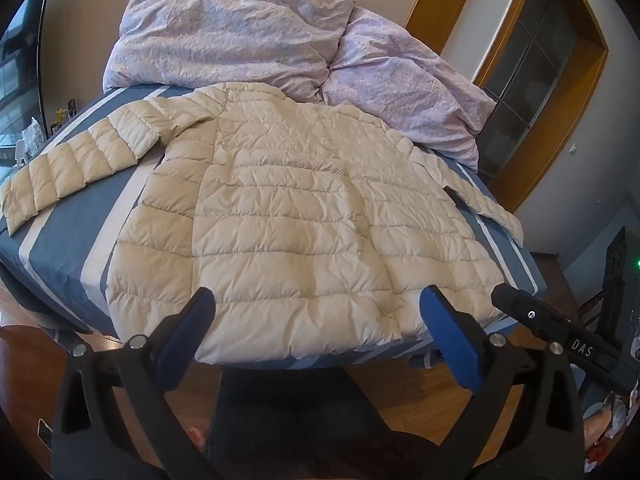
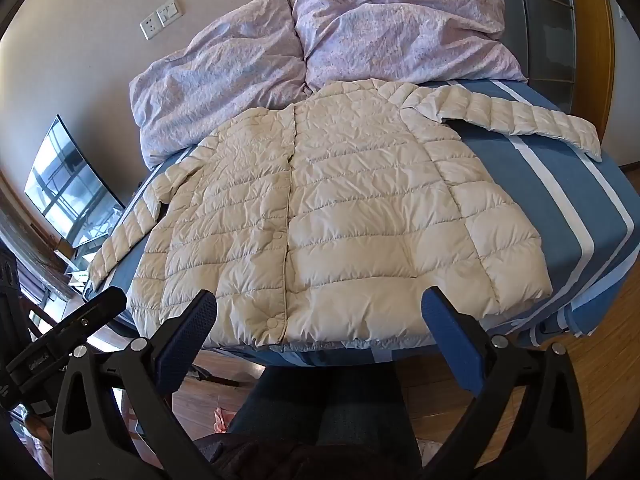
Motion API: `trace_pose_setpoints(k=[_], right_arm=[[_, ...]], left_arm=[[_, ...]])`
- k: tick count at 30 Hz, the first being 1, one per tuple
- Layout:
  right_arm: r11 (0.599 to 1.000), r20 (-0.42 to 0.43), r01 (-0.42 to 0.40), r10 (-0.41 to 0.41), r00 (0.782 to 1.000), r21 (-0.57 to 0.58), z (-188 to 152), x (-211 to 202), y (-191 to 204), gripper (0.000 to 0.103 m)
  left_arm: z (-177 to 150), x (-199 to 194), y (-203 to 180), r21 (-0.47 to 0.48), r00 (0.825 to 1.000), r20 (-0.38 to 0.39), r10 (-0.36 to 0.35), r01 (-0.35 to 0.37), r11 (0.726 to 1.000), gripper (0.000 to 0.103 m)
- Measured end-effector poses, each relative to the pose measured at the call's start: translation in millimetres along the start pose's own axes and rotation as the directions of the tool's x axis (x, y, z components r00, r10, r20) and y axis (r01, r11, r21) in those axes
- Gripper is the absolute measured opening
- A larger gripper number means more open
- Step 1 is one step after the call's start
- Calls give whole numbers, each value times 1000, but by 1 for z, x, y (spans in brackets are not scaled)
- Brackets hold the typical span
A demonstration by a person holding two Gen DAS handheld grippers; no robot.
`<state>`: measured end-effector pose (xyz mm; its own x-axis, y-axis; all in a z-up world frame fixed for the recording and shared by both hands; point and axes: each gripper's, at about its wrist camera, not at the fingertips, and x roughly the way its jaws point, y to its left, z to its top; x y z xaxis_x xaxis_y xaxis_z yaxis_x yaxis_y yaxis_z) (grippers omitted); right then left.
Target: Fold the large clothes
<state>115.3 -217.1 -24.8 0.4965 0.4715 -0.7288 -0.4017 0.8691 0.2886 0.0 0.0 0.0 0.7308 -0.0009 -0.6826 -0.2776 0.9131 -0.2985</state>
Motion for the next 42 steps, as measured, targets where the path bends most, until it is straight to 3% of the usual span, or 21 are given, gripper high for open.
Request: trace_pose_setpoints(k=[42], right_arm=[[1000,-2,1,-1,1000,4,0,1,-2,102]], left_arm=[[0,0,0,1,1000,5,0,0,1000,101]])
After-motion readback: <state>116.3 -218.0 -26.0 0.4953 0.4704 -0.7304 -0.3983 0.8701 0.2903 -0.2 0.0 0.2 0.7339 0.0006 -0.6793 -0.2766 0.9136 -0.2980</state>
